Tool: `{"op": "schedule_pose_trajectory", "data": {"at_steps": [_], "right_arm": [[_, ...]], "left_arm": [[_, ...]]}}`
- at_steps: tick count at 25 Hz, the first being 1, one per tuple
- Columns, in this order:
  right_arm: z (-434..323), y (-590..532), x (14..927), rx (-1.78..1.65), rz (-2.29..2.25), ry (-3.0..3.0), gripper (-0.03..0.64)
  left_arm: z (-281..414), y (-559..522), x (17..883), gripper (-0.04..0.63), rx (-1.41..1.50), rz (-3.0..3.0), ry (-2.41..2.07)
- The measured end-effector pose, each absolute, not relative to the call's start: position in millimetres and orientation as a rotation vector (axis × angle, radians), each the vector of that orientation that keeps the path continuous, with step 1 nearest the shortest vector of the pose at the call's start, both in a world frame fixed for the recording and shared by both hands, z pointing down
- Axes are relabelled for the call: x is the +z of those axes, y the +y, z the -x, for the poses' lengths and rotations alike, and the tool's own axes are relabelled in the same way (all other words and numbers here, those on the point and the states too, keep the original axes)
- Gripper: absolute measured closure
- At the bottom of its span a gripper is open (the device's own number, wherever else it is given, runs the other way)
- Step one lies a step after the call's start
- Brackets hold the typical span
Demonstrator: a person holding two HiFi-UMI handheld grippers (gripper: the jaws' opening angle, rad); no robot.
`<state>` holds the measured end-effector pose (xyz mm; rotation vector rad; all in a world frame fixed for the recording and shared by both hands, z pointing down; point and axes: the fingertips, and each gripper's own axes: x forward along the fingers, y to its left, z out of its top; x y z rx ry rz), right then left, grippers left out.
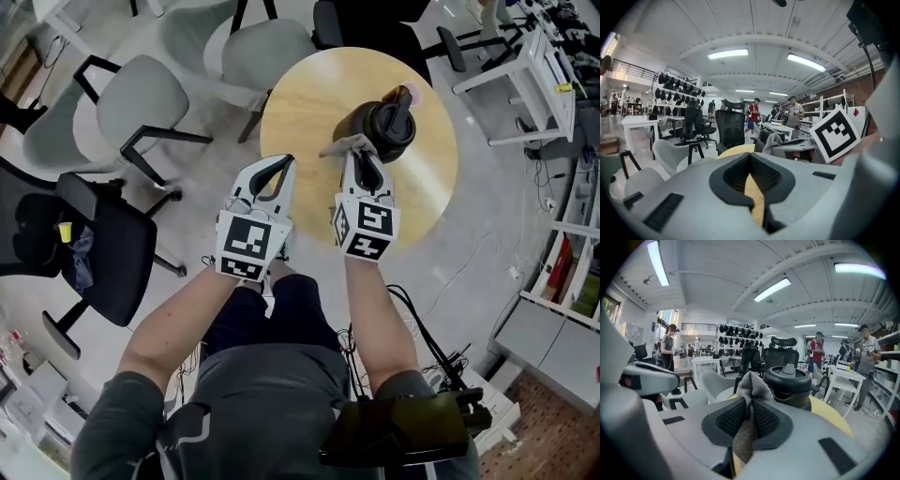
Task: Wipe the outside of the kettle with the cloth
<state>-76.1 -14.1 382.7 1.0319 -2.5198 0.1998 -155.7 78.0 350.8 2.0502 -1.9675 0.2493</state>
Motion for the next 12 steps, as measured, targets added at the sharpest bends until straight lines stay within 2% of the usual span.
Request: {"op": "schedule_pose_trajectory", "data": {"at_steps": [5,12], "right_arm": [[78.9,-26.0,401.0,0.27,-1.057,-2.52,0.56],[82.0,-23.4,474.6,0.338,-1.03,-2.422,0.56]], "left_arm": [[161.6,66.1,373.2,0.588,0.319,-2.023,-1.919],[181.7,43.0,416.3,0.588,0.329,-2.002,-1.894]]}}
